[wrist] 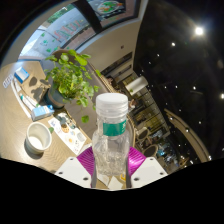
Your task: Pour water
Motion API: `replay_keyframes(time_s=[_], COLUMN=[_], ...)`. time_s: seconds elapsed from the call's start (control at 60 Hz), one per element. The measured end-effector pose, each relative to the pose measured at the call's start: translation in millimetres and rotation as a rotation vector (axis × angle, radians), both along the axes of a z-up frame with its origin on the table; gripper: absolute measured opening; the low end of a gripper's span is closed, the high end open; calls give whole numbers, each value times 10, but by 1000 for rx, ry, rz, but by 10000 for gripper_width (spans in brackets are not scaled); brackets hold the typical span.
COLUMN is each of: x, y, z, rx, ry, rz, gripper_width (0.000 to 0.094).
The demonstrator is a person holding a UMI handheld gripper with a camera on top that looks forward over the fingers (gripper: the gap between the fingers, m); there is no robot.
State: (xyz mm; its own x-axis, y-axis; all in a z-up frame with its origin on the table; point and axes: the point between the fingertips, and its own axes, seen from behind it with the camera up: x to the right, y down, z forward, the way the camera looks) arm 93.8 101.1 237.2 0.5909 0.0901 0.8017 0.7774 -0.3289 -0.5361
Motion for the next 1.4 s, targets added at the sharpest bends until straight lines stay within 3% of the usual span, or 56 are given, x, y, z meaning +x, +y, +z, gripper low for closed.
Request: replay_keyframes(time_s=[0.25,0.55,0.717,0.85,0.95,0.983,1.05,1.083,1.15,1.4], x=[166,232,214,217,218,216,225,247,272,30], y=[-103,-112,-218,-204,-243,-290,-370,-419,-550,-1498], z=[-590,-1745,-2223,-2190,-2274,-2325,-2300,-2251,-2087,-1033], rx=[-19,-152,-199,-157,-209,-244,-268,-267,-257,-234], ry=[690,922,926,917,925,928,930,919,889,854], rz=[-3,-53,-44,-20,-55,-75,-96,-109,-126,-170], gripper_width=[396,408,432,460,526,613,872,827,870,850])
